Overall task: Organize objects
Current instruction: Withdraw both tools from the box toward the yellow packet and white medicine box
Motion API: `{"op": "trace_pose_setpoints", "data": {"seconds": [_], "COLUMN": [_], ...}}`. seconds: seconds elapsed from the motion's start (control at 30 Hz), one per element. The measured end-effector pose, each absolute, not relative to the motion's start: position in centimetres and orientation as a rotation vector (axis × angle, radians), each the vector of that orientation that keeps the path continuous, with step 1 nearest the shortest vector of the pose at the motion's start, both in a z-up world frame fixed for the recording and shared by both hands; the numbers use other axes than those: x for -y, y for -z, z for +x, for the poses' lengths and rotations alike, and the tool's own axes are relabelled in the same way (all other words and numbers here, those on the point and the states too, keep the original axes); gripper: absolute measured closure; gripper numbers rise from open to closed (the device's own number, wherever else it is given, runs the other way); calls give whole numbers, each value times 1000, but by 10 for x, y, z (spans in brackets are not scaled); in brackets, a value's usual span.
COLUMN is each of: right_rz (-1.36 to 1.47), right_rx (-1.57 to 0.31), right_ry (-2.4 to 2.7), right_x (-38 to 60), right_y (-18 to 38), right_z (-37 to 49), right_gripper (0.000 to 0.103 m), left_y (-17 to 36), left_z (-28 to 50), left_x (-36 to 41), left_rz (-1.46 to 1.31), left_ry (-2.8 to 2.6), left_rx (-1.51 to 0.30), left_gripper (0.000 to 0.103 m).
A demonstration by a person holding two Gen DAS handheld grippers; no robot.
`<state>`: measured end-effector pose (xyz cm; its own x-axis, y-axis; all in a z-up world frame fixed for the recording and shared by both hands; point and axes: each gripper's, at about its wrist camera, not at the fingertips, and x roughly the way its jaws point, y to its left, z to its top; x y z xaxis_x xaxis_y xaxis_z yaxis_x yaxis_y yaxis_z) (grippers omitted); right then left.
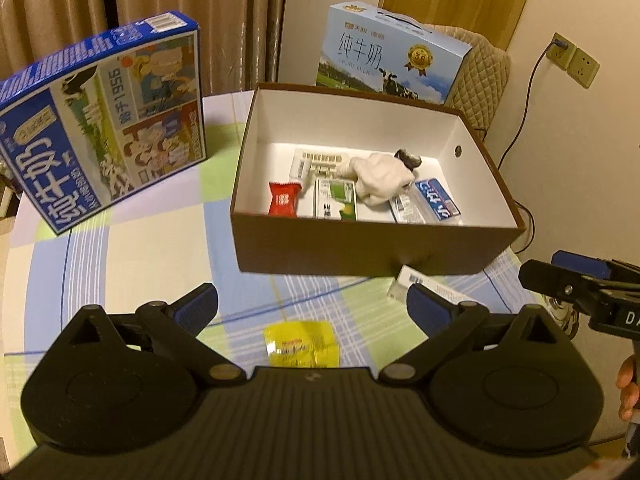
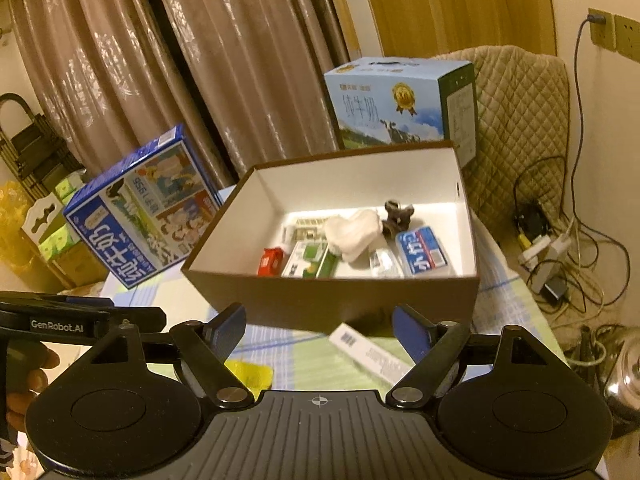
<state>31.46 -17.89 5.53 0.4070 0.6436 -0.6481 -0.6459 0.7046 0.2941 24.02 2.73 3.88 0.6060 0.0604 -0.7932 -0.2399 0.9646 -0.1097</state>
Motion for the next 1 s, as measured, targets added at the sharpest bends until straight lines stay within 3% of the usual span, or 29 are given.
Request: {"op": "trace_pose_setpoints", "data": {"seconds": [0.53,1.0], "right_rz": [62,-55], "right_rx": [-857,-931], "right_ry": [-871,-847], "right_x": [197,200], "right_y": [-34,-3], "right_z": [274,269], "right_gripper": [15,14], "left_y": [-14,14], "left_z": [189,175], "left_x": [-25,-23], "left_rz": [-242,-247], "left_ry": [-177,-183], "left_rx": [-973,-1040], "left_gripper": [4,4]}}
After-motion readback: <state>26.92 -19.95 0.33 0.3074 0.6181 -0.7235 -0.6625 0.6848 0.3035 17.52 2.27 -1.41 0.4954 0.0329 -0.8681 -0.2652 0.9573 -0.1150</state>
